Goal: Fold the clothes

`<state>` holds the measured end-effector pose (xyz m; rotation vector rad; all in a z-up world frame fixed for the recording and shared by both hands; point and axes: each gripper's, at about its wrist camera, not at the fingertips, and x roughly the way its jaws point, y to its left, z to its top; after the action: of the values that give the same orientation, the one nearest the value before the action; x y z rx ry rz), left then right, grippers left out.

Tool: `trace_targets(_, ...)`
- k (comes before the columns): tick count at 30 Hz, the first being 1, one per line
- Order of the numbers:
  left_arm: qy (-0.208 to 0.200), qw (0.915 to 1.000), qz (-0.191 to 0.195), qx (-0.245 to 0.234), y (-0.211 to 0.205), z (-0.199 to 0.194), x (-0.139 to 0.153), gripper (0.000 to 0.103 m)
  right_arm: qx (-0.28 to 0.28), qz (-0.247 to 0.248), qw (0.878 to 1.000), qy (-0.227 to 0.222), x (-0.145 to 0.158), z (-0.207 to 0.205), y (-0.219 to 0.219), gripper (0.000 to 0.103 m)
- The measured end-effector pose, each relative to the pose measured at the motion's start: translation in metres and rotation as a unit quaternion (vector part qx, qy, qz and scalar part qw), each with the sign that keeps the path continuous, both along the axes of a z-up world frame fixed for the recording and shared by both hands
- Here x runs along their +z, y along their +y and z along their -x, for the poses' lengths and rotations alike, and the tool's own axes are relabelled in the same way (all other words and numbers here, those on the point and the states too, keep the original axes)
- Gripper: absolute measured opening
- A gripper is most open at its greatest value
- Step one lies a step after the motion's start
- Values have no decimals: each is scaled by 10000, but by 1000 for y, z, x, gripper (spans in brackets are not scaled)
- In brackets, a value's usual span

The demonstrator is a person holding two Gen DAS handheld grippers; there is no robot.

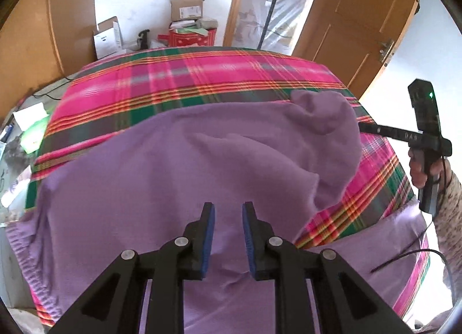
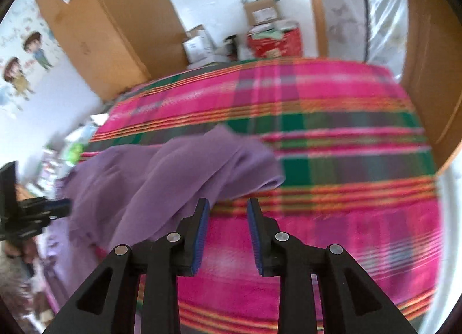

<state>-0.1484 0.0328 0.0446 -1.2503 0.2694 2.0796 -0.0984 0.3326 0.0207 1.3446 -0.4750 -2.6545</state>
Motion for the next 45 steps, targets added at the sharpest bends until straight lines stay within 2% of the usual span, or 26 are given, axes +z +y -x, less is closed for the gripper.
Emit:
trace_targets(6, -29, 9999, 116, 8, 8, -8, -8, 20, 428, 273, 9986, -131, -20, -21, -25, 29)
trace_targets(8, -97, 9999, 127, -29, 9, -11, -10, 21, 489, 393, 9979, -149, -25, -23, -30, 35)
trace_targets(10, -131, 9997, 176, -46, 11, -17, -13, 23, 583, 31, 9983, 23, -24, -24, -42, 44)
trace_targets(14, -34, 9996, 273, -27, 13, -28, -12, 26, 720, -1154, 9901, 362, -20, -23, -74, 47)
trace_targets(19, 66, 9994, 334, -49, 20, -37, -9, 27, 645, -1548, 9846, 484, -21, -7, -86, 53)
trace_targets(22, 182, 9986, 492, 44, 28, -38, -11, 27, 590, -1802, 9810, 413, -27, 1, -88, 53)
trace_targets(27, 269, 9972, 649, 272, 38, -32, -17, 27, 511, -2333, 9690, 624, -25, 1, -86, 53)
trace_targets(28, 264, 9967, 695, 312, 40, -32, -18, 27, 514, -2385, 9676, 657, -24, 1, -87, 51)
trace_targets(30, 257, 9958, 784, 396, 42, -30, -21, 27, 521, -2458, 9652, 721, -23, 1, -88, 41)
trace_targets(34, 196, 9955, 749, 543, 42, -25, -23, 25, 507, -2543, 9622, 829, -19, 1, -85, 13)
trace_targets(38, 192, 9962, 627, 570, 40, -23, -24, 8, 294, -2800, 9554, 887, -13, 0, -77, 9)
trace_targets(40, 156, 9965, 571, 590, 38, -21, -25, 5, 177, -2947, 9507, 947, -9, -3, -73, 9)
trace_targets(42, 296, 9956, 650, 600, 38, -22, -24, 4, 59, -3202, 9419, 1015, -5, -7, -67, 8)
trace_targets(45, 292, 9966, 599, 490, 38, -25, -24, 3, -93, -3575, 9274, 1095, 2, -13, -61, 8)
